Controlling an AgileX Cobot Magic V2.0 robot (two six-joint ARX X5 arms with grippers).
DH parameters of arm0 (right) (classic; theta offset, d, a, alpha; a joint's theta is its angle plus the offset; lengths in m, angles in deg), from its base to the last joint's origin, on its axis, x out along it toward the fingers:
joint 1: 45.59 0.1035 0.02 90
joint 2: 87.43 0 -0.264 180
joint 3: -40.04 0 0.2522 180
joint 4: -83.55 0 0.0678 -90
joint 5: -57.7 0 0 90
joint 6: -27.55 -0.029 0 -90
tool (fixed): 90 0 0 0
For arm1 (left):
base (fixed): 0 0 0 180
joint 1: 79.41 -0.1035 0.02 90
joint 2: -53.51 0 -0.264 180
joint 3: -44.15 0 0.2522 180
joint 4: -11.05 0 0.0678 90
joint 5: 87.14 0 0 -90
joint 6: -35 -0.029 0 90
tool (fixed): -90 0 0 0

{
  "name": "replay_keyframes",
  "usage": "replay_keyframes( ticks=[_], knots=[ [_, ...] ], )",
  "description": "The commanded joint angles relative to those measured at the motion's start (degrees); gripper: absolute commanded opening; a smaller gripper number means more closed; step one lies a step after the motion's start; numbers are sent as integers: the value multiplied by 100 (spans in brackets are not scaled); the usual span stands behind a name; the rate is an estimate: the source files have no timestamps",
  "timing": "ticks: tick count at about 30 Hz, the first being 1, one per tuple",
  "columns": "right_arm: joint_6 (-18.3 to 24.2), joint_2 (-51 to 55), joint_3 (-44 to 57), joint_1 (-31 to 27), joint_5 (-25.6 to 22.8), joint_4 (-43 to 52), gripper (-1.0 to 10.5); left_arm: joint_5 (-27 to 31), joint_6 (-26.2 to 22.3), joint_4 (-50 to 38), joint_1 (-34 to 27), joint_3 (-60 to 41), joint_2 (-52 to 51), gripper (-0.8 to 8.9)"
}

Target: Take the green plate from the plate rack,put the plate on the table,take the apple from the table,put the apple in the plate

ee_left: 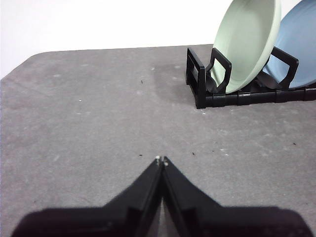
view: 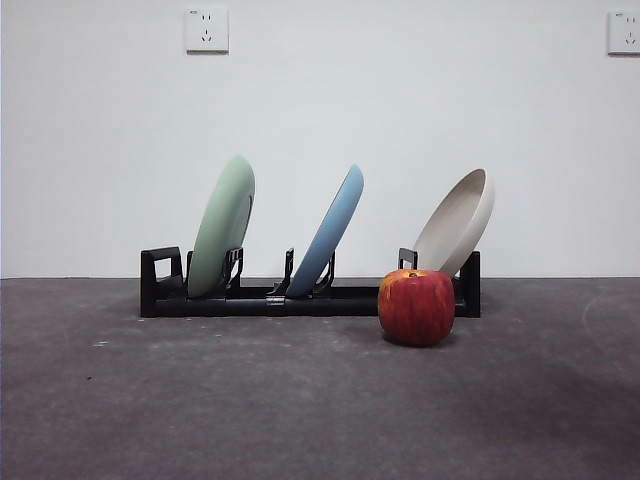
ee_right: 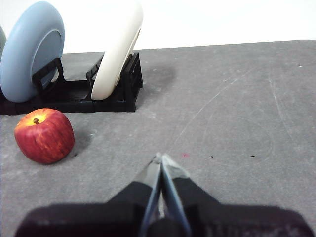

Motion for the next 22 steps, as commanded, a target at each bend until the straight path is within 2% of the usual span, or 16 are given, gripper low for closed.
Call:
replay_keyframes(
  ticks=[1, 5, 9, 12, 15, 19, 22],
  knots=[
    [-302, 17, 48, 7, 22, -17, 1, -2, 39, -39, -13, -83, -15, -3],
    [-957, 17, 48, 7, 13, 77, 0, -9, 70, -44, -13, -83, -15, -3],
    [-1580, 17, 9, 7, 26, 85, 0, -98, 553, -46, -13, -81, -15, -4],
    [-1893, 11, -144, 7, 26, -35, -3, -483, 804, -33, -13, -31, -15, -6],
    [-1904, -70, -337, 7, 26, -39, -9, -680, 1016, -7, -13, 66, -15, -6],
    [-1904, -341, -723, 7, 28, -162, -9, -732, 1547, 92, -13, 341, 50, -6],
    [-1897, -695, -1126, 7, 195, -328, -9, -879, 1838, 116, -13, 673, 223, -6]
  ],
)
